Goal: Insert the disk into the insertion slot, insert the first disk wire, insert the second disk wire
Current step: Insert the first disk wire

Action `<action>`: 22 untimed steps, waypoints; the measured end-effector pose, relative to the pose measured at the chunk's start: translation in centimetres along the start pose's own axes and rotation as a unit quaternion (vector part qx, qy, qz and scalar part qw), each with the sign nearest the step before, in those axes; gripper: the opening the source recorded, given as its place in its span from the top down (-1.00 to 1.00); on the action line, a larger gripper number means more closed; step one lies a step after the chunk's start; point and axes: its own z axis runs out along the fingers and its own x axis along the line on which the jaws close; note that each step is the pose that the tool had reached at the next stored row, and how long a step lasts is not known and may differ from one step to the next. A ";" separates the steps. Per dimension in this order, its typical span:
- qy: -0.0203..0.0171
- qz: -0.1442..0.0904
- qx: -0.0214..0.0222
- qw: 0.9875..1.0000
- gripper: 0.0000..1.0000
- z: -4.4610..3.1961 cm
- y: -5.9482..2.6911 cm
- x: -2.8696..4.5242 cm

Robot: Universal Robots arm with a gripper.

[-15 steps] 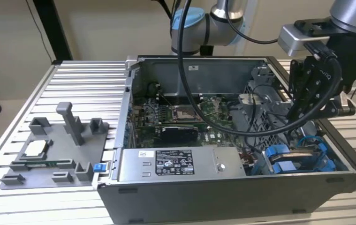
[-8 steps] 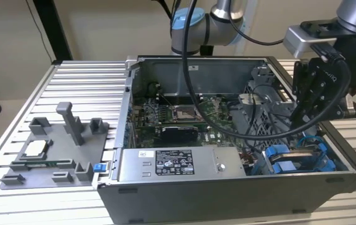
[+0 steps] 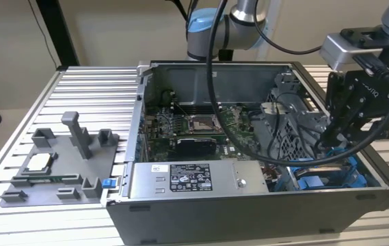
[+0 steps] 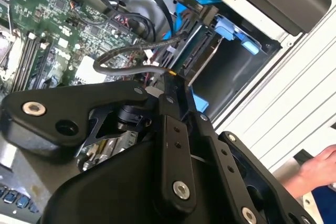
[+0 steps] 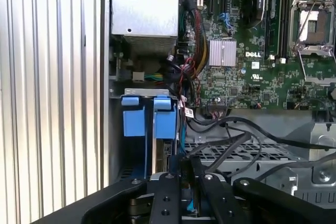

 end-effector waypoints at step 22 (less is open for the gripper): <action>-0.001 0.000 -0.005 1.000 1.00 0.35 -1.46 2.55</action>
